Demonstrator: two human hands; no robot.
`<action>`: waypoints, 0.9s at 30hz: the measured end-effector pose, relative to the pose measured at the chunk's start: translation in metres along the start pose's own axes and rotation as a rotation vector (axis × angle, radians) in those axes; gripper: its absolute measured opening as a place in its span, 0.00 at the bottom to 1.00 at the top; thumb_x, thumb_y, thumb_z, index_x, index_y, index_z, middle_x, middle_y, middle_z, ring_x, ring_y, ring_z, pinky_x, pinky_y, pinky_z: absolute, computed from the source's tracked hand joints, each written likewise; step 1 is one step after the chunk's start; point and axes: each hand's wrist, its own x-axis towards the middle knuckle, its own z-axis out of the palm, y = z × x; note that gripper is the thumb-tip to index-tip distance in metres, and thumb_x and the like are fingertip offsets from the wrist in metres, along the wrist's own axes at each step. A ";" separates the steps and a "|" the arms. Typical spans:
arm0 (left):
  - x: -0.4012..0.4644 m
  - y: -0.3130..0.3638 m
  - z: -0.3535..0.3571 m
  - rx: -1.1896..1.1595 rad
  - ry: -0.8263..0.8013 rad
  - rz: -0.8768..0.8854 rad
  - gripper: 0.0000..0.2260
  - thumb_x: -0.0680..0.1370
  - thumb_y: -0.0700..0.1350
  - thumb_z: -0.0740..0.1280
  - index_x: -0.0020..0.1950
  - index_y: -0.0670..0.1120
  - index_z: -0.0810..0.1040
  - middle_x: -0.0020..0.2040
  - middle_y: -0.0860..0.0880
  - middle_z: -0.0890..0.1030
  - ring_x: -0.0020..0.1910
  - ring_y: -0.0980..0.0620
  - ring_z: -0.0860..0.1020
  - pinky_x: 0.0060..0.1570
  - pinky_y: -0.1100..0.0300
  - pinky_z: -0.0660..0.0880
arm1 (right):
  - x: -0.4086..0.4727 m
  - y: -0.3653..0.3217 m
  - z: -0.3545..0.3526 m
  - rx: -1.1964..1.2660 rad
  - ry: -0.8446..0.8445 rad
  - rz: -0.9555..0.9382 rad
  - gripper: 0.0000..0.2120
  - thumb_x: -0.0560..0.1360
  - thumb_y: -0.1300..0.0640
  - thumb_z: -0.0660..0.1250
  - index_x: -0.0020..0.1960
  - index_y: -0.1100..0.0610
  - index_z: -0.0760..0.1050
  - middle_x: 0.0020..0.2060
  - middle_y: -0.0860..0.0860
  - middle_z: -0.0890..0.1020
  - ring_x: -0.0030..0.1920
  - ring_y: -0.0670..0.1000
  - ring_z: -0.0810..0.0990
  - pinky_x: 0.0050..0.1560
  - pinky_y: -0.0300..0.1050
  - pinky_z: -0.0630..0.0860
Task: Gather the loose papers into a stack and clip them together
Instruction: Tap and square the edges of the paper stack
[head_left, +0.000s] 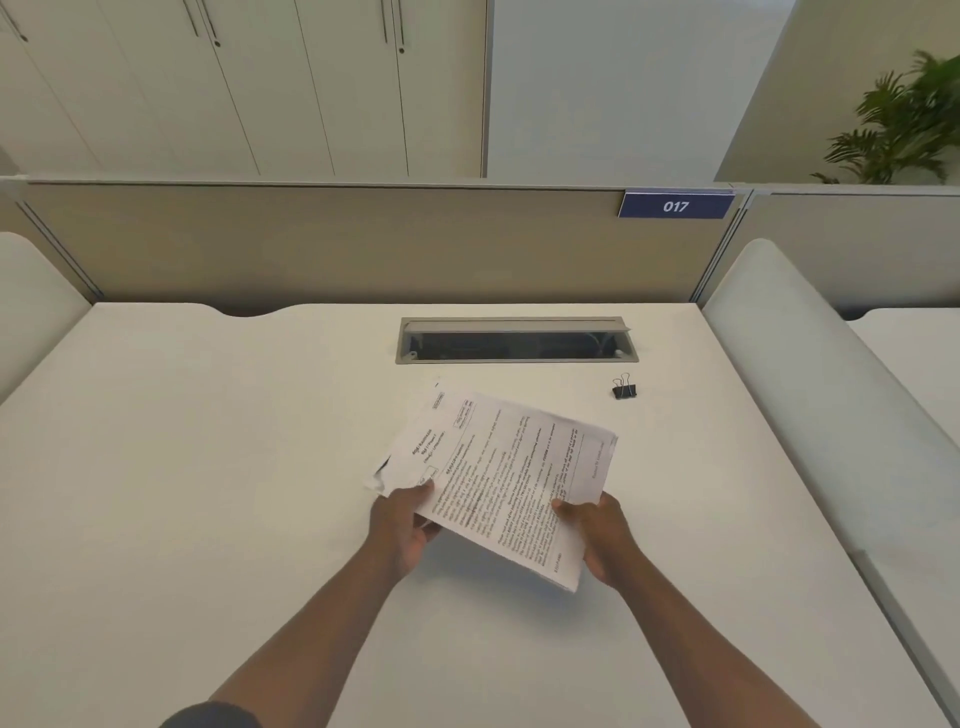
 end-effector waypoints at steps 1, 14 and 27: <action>0.003 0.008 -0.004 0.004 0.020 -0.003 0.09 0.75 0.33 0.67 0.54 0.41 0.79 0.45 0.41 0.85 0.44 0.43 0.82 0.41 0.51 0.79 | 0.001 -0.002 -0.006 -0.025 -0.022 0.017 0.20 0.74 0.70 0.67 0.65 0.61 0.74 0.55 0.58 0.84 0.54 0.63 0.84 0.54 0.68 0.78; 0.009 0.032 -0.025 0.498 -0.175 0.084 0.13 0.74 0.33 0.71 0.59 0.39 0.78 0.54 0.40 0.85 0.51 0.38 0.84 0.56 0.39 0.78 | 0.000 -0.036 -0.034 -0.316 -0.183 -0.021 0.21 0.68 0.64 0.71 0.61 0.61 0.77 0.53 0.59 0.85 0.52 0.63 0.84 0.54 0.66 0.79; -0.009 0.023 -0.013 0.719 -0.016 0.664 0.14 0.72 0.39 0.74 0.54 0.51 0.78 0.50 0.50 0.84 0.52 0.47 0.82 0.49 0.49 0.81 | -0.006 -0.024 -0.019 -0.288 0.027 -0.323 0.16 0.72 0.61 0.75 0.59 0.58 0.80 0.52 0.53 0.85 0.55 0.54 0.84 0.54 0.49 0.82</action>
